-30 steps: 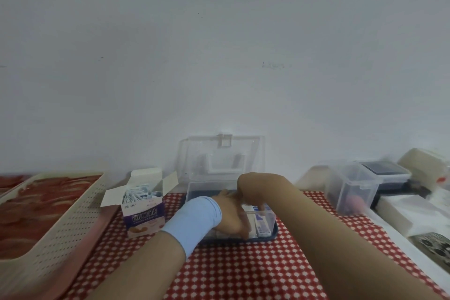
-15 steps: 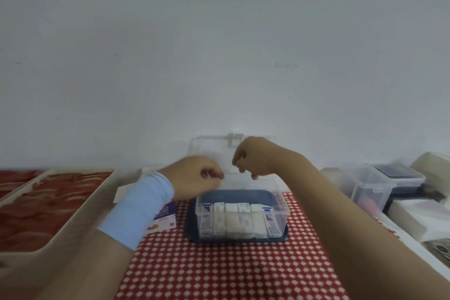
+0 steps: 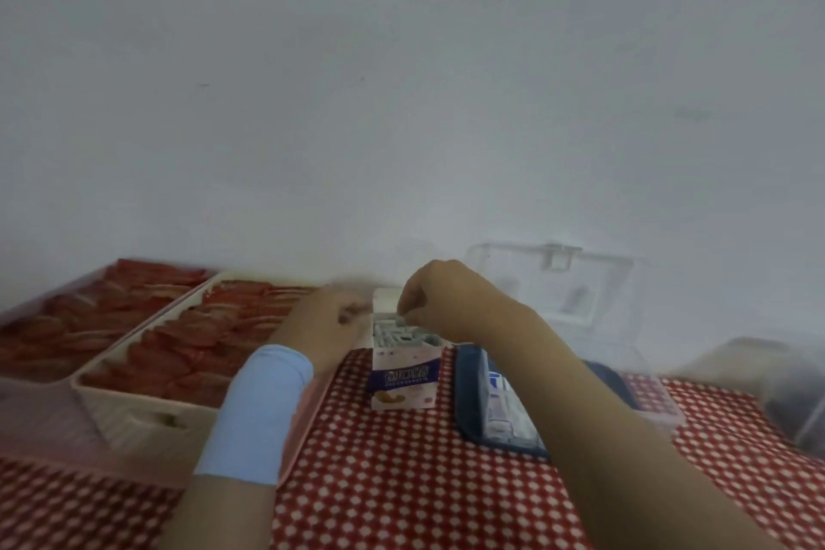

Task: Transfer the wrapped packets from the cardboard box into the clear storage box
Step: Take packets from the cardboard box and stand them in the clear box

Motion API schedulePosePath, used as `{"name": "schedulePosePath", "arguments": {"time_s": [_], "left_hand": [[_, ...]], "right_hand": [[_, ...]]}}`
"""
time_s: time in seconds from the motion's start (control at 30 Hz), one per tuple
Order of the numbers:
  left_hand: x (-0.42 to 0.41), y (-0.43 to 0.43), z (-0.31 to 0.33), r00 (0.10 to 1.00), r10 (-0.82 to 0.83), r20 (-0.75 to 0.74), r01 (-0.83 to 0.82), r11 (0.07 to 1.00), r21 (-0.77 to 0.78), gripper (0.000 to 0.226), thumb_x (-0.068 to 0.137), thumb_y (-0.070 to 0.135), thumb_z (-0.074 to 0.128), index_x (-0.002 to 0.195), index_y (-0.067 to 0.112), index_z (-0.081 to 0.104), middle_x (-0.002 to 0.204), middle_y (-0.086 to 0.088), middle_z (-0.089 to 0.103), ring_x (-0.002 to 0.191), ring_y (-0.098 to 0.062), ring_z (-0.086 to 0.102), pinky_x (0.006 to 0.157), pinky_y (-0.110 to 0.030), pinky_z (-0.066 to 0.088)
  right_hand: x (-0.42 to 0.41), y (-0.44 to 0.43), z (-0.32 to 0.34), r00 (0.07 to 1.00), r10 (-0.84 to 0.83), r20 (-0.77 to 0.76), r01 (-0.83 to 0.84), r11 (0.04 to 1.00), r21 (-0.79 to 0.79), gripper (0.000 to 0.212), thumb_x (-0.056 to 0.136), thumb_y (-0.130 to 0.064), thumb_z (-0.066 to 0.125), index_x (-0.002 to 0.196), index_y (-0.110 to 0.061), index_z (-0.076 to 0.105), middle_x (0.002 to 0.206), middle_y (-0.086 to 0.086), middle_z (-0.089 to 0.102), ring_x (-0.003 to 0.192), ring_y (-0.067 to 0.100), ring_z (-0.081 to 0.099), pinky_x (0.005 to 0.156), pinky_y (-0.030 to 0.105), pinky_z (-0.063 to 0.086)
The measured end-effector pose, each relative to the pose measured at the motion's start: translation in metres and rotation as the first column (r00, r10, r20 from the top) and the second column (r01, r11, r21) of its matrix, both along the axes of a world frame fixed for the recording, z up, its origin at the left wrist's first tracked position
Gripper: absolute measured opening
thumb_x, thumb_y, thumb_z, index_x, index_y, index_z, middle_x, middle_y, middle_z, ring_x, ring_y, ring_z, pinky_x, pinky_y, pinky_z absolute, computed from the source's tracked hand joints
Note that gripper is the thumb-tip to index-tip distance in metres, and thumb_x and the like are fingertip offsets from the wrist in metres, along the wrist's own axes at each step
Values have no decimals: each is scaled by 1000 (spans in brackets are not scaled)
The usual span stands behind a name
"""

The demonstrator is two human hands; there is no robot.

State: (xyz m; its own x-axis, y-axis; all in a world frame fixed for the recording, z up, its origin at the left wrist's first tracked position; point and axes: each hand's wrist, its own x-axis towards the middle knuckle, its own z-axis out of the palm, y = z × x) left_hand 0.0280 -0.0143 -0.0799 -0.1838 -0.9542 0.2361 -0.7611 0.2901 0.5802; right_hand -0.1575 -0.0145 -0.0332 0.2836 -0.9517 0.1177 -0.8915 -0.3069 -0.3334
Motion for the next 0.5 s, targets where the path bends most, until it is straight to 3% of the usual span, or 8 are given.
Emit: {"name": "schedulePosePath", "arguments": {"time_s": [0.2, 0.27, 0.37, 0.5], "left_hand": [[-9, -13, -6, 999, -19, 51, 19, 1000, -14, 30, 94, 19, 57, 122, 19, 70, 122, 0, 67, 103, -13, 61, 87, -20, 41], [-10, -15, -7, 999, -30, 18, 29, 1000, 11, 32, 95, 16, 57, 124, 18, 69, 124, 0, 68, 108, -14, 64, 93, -24, 46], [-8, -18, -9, 999, -19, -50, 21, 999, 40, 33, 94, 14, 58, 124, 20, 68, 122, 3, 69, 108, -11, 64, 97, -25, 47], [-5, -20, -11, 997, -10, -73, 10, 1000, -1, 30, 92, 16, 59, 120, 24, 69, 124, 5, 65, 111, -11, 61, 101, -28, 47]], "right_hand": [[14, -8, -16, 964, -67, -257, 56, 997, -48, 15, 90, -24, 68, 101, -29, 77, 104, -5, 72, 93, 17, 67, 83, 34, 58], [16, -10, -21, 950, -85, -301, 62, 995, -83, 18, 91, -22, 65, 102, -32, 76, 103, -5, 71, 91, 18, 66, 80, 33, 57], [20, -13, -25, 951, -84, -296, 53, 992, -110, 21, 90, -19, 62, 99, -33, 76, 101, -6, 71, 89, 18, 66, 76, 32, 57], [16, -10, -26, 977, -112, -180, 89, 987, -133, 19, 90, -20, 63, 91, -32, 76, 97, -10, 72, 88, 13, 66, 79, 33, 58]]}}
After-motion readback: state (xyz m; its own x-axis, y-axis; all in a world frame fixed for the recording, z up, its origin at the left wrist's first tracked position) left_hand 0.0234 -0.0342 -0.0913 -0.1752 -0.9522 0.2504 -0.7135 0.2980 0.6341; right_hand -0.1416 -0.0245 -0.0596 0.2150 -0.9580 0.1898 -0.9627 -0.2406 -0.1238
